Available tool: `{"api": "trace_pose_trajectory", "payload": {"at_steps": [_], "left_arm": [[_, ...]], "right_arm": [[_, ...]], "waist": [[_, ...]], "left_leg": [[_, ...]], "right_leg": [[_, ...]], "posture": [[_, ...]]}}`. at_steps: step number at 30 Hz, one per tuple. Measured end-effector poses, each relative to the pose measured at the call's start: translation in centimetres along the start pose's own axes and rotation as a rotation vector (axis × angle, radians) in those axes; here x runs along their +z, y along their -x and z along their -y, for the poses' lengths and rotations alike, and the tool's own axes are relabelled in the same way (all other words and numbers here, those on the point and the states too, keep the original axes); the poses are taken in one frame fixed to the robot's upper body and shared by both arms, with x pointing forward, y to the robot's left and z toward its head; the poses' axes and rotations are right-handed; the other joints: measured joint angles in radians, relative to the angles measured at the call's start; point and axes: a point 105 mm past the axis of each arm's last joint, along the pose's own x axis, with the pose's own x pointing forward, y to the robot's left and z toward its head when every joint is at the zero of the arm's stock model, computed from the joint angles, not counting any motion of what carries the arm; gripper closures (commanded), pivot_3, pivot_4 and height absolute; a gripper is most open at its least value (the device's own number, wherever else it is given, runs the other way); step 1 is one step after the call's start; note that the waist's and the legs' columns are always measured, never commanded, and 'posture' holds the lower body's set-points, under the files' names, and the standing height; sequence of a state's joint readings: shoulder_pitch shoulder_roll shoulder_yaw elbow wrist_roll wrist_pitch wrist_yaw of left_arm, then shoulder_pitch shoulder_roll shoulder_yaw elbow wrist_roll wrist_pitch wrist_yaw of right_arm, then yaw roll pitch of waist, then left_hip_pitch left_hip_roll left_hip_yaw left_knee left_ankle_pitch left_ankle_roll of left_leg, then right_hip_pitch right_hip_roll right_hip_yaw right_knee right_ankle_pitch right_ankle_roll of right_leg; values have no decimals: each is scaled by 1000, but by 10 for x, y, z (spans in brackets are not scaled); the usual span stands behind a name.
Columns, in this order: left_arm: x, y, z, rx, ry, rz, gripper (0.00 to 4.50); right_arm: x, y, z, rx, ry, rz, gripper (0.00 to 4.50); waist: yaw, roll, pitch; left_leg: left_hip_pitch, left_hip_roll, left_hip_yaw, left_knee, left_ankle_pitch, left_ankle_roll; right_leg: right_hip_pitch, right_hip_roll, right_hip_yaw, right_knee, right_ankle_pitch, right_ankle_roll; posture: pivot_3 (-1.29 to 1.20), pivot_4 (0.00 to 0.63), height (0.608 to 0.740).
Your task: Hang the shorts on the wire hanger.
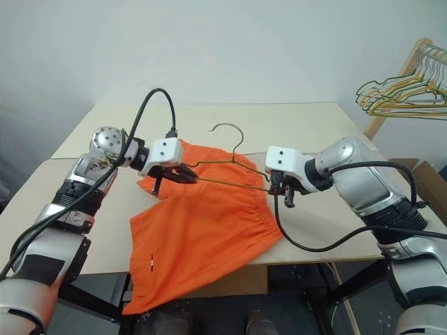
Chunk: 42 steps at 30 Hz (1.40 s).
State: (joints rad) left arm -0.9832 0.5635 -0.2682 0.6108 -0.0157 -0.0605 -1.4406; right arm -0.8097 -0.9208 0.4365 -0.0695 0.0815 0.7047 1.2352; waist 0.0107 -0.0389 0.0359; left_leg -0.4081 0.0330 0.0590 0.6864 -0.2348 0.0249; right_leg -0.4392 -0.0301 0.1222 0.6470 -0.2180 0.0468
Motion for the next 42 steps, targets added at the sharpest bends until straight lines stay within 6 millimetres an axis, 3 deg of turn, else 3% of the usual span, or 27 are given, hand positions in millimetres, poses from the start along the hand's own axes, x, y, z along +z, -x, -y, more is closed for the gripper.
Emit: {"api": "trace_pose_trajectory", "payload": {"at_steps": [3, 9, 13, 16, 22, 27, 31, 39, 42], "left_arm": [[2, 7, -6, 29, 3, 33, 1841], [-5, 36, -23, 166, 93, 92, 63], [5, 38, -15, 176, 98, 182, 63], [1, 32, 6, 123, 108, 215, 63], [9, 27, 28, 62, 97, 243, 63], [16, 25, 38, 37, 98, 261, 63], [16, 27, 42, 33, 109, 255, 63], [14, 27, 49, 28, 134, 252, 63], [15, 28, 49, 27, 132, 257, 63]], "right_arm": [[-7, 6, -5, -1, -33, 14, 4500], [-70, 16, -38, 17, -393, -13, 4500], [-99, 29, -52, 11, -704, -31, 4500], [-120, 35, -61, 8, -930, -68, 4500], [-149, 39, -79, 80, -1182, -149, 4500], [-142, 34, -87, 208, -1234, -113, 4500], [-134, 42, -93, 298, -1249, -75, 4500], [-138, 47, -87, 283, -1294, -46, 4500], [-131, 48, -88, 330, -1276, -9, 4500]], "waist": [[0, 0, 0], [7, 0, 0], [8, 0, 0], [2, 0, 0], [4, 0, 0], [4, 0, 0], [13, 0, 0], [32, 0, 0], [38, 0, 0]], "left_leg": [[0, 0, 0, 0, 0, 0], [-1, 0, -1, 1, 0, 0], [2, 0, -1, 2, 0, 0], [3, 2, -1, 3, 0, 0], [4, 3, -1, 7, 0, 0], [4, 3, -2, 7, 0, 0], [4, 3, -2, 7, 0, 0], [4, 3, -1, 8, 0, 0], [4, 3, -1, 8, 0, 0]], "right_leg": [[0, 0, 0, 0, 0, 0], [1, 0, 0, 0, 0, 0], [3, 0, 0, 0, 0, 0], [3, 2, 0, 1, 0, 1], [5, 4, 0, 1, -1, 3], [6, 4, 0, 0, -1, 5], [6, 4, 0, 0, -1, 5], [6, 4, 0, 0, -4, 1], [6, 4, 0, 0, -4, 1]], "posture": [[74, 0, 740], [97, 0, 740], [108, 0, 740], [116, 0, 740], [137, 0, 740], [152, 0, 740], [160, 0, 740], [162, 0, 740], [164, 0, 740]]}}
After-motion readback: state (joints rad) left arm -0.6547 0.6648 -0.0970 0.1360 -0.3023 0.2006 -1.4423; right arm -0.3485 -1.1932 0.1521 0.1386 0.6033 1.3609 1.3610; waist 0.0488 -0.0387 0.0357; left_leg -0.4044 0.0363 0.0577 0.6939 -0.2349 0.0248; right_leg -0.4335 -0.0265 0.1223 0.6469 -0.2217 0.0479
